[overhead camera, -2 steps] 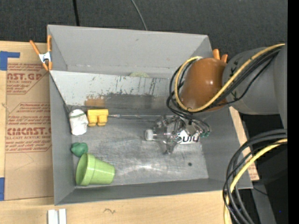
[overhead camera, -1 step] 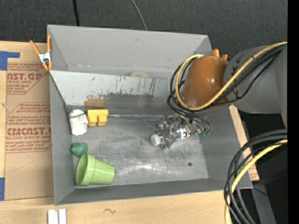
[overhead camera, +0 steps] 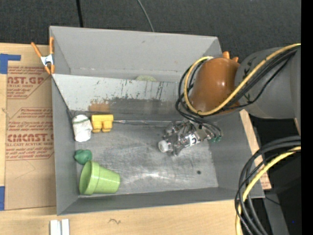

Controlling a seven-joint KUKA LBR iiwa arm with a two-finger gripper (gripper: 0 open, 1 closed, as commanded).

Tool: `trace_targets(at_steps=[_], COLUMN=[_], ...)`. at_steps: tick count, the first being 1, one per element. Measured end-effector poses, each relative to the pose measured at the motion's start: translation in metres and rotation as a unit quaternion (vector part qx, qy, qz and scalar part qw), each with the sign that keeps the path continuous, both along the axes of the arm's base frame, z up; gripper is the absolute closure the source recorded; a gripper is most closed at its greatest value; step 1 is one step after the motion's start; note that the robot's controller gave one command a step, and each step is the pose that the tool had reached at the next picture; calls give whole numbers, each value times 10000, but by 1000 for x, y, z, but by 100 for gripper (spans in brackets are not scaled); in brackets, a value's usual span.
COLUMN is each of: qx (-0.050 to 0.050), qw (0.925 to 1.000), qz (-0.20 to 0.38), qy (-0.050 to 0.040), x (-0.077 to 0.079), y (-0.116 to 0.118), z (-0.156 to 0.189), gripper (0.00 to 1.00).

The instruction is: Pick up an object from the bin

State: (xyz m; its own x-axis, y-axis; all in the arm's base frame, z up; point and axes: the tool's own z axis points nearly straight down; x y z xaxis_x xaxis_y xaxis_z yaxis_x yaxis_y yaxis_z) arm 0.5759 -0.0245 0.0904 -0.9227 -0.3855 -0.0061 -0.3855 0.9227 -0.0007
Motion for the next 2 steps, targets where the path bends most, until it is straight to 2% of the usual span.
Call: trace_targets(at_steps=[2], qx=[-2], qw=[10000], qz=[-5], qy=[42], x=[-2], y=[0], z=[11], gripper=[100])
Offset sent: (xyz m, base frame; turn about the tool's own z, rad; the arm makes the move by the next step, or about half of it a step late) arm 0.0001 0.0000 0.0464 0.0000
